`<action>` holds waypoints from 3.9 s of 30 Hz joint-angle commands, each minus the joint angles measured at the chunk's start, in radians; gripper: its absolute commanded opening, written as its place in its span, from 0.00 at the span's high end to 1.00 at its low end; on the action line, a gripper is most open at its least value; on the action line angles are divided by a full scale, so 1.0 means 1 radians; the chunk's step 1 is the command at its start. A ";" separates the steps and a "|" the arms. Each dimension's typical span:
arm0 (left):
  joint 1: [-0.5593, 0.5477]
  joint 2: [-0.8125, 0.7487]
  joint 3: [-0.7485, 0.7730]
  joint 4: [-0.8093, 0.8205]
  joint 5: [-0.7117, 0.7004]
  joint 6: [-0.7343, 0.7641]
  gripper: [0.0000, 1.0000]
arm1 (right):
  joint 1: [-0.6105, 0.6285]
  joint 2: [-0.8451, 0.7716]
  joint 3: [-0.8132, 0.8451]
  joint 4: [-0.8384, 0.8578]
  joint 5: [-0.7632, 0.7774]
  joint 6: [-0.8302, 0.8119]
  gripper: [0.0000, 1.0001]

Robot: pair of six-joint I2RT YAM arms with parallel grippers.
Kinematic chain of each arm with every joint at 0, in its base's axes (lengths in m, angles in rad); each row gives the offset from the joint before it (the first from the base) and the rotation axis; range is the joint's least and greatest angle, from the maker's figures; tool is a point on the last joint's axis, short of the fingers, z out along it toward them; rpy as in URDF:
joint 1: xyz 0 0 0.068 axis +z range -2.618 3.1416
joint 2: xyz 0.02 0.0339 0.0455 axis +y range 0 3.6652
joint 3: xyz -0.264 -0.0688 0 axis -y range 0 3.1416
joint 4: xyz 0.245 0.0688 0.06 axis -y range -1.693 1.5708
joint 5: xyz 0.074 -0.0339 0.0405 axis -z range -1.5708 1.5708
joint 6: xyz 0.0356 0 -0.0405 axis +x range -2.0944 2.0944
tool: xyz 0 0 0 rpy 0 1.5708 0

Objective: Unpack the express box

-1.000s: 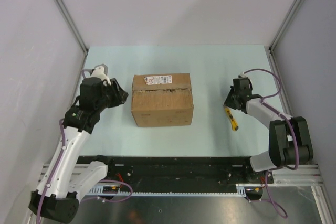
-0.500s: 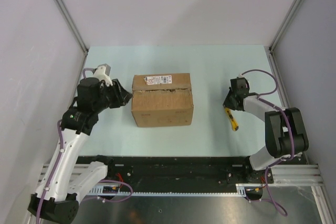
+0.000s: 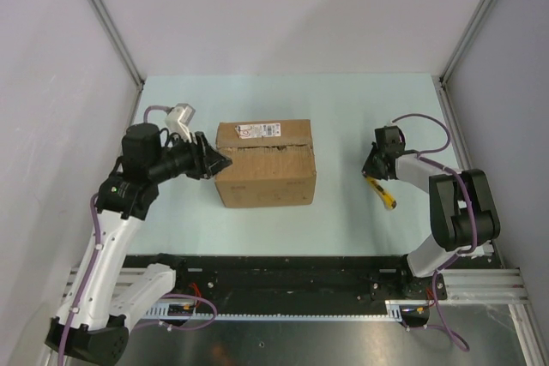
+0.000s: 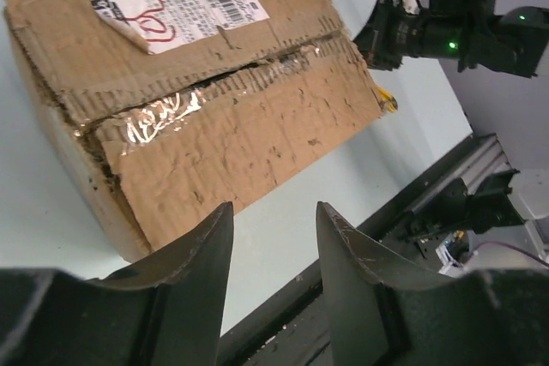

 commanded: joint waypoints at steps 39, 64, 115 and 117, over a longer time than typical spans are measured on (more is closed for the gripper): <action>-0.355 -0.211 -0.547 0.319 -0.600 -0.406 0.73 | 0.183 0.034 0.256 0.272 -0.143 0.022 0.85; -0.028 0.040 -0.457 0.505 -0.367 -0.372 0.59 | 0.274 0.227 0.525 0.004 -0.615 -0.127 0.87; 0.181 0.491 -0.277 0.484 0.245 -0.297 0.21 | 0.806 0.262 0.948 -0.470 0.721 -0.088 0.11; 0.181 0.491 -0.286 0.482 0.233 -0.300 0.22 | 0.806 0.274 0.953 -0.484 0.733 -0.090 0.11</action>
